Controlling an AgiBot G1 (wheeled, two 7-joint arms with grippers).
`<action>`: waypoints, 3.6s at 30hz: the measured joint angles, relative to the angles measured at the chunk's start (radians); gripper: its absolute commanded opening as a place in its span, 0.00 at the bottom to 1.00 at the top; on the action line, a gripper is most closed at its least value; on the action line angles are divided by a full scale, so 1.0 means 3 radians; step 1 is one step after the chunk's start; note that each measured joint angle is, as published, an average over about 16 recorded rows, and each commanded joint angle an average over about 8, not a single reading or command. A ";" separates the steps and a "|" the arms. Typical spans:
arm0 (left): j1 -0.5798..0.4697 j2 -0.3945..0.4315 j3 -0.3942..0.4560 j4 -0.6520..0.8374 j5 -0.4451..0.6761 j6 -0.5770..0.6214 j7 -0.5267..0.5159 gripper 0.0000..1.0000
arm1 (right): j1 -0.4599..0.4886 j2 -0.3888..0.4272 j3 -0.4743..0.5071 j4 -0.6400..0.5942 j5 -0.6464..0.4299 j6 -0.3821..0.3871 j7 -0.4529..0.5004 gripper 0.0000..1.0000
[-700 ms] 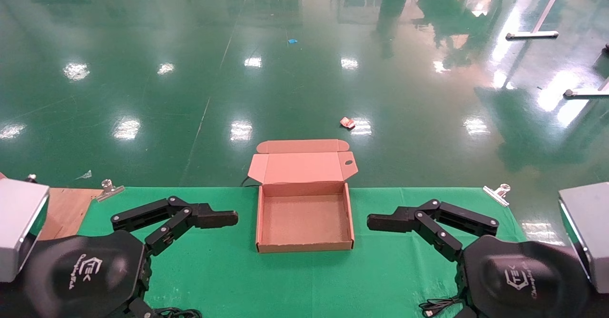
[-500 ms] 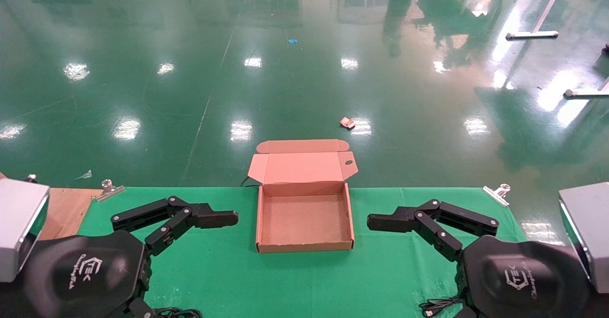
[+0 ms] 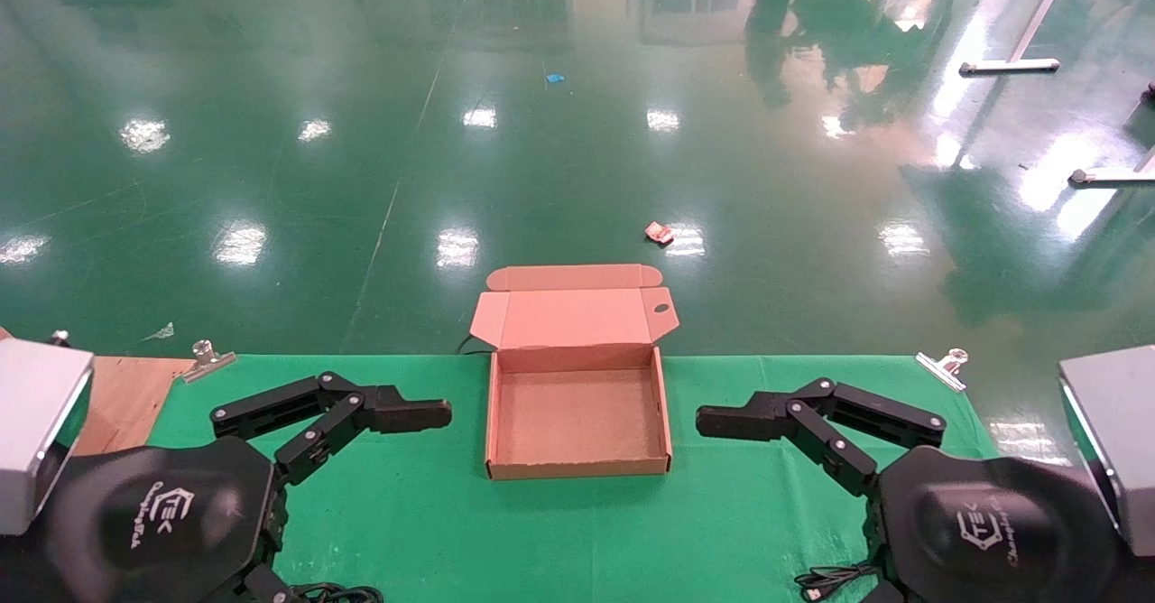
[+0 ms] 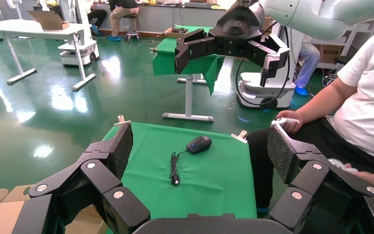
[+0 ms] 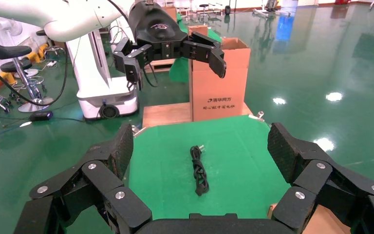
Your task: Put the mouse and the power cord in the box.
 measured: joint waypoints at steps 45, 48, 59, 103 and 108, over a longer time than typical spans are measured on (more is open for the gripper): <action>-0.0868 0.0662 0.1157 0.1382 0.2621 -0.0099 0.0819 1.00 | 0.1002 -0.0571 -0.1502 -0.0668 -0.3079 -0.0089 -0.0905 1.00; -0.1012 0.0756 0.1289 0.1559 0.2937 -0.0176 0.0921 1.00 | 0.1143 -0.0695 -0.1606 -0.0878 -0.3362 0.0002 -0.1057 1.00; -0.1373 0.1056 0.1595 0.2276 0.3656 -0.0491 0.1289 1.00 | 0.1513 -0.1241 -0.1818 -0.1956 -0.3933 0.0446 -0.1740 1.00; -0.1747 0.1747 0.1746 0.4037 0.3935 -0.0918 0.2142 0.00 | 0.1817 -0.1887 -0.1773 -0.4154 -0.3904 0.1326 -0.3026 0.00; -0.1774 0.1766 0.1749 0.4087 0.3941 -0.0914 0.2167 0.00 | 0.1811 -0.1886 -0.1771 -0.4189 -0.3901 0.1367 -0.3070 0.00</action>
